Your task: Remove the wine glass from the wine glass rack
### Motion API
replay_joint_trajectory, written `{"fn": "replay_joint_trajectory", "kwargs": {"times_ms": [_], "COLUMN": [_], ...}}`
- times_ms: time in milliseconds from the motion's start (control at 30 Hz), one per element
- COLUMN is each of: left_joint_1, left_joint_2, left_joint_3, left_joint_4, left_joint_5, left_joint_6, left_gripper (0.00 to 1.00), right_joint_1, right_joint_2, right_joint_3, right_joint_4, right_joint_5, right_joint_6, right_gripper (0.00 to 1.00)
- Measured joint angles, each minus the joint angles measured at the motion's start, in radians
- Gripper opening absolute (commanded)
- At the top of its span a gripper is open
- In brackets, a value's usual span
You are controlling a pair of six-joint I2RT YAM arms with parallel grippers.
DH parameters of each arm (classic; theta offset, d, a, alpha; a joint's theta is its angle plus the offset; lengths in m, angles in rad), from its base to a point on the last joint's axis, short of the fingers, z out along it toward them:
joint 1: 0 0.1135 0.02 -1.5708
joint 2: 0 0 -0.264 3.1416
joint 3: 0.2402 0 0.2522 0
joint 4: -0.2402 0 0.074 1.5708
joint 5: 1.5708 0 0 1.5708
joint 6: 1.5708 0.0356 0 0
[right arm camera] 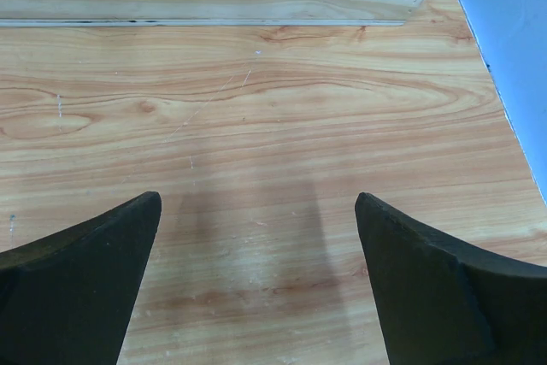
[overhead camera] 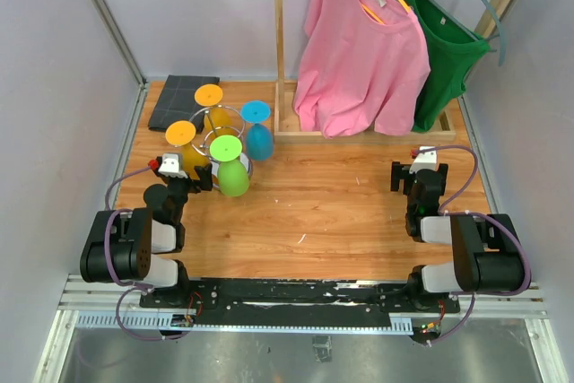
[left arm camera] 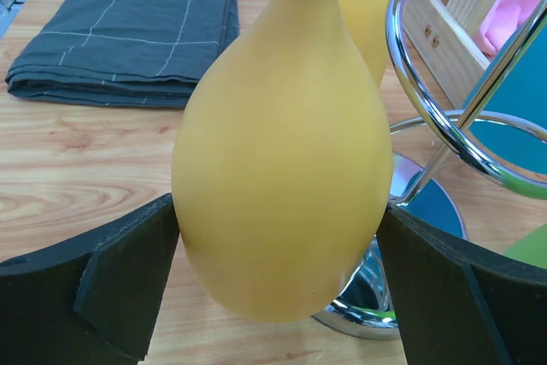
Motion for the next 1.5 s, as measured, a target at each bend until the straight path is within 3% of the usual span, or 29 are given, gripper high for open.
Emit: {"fn": "replay_joint_trajectory", "kwargs": {"times_ms": [733,1167,1500], "left_joint_1": [-0.014,-0.014,-0.014], "left_joint_2": [-0.040,-0.338,-0.620], "left_joint_3": [0.007,-0.002,-0.023], "left_joint_4": [-0.048,-0.269,-0.570], "left_joint_5": [-0.019,-0.021,0.027], "left_joint_6": [0.006,-0.002,0.005], "left_gripper": [0.99,0.99,0.99], "right_joint_1": [0.000,0.000,0.000], "right_joint_2": [0.000,-0.080,-0.319], "right_joint_3": [0.008,0.019,0.019], "right_joint_4": [-0.020,-0.086,-0.239], "right_joint_5": [-0.018,-0.075,-0.111], "right_joint_6": [-0.008,-0.029,-0.031], "right_gripper": [0.98,0.98,0.98]}}
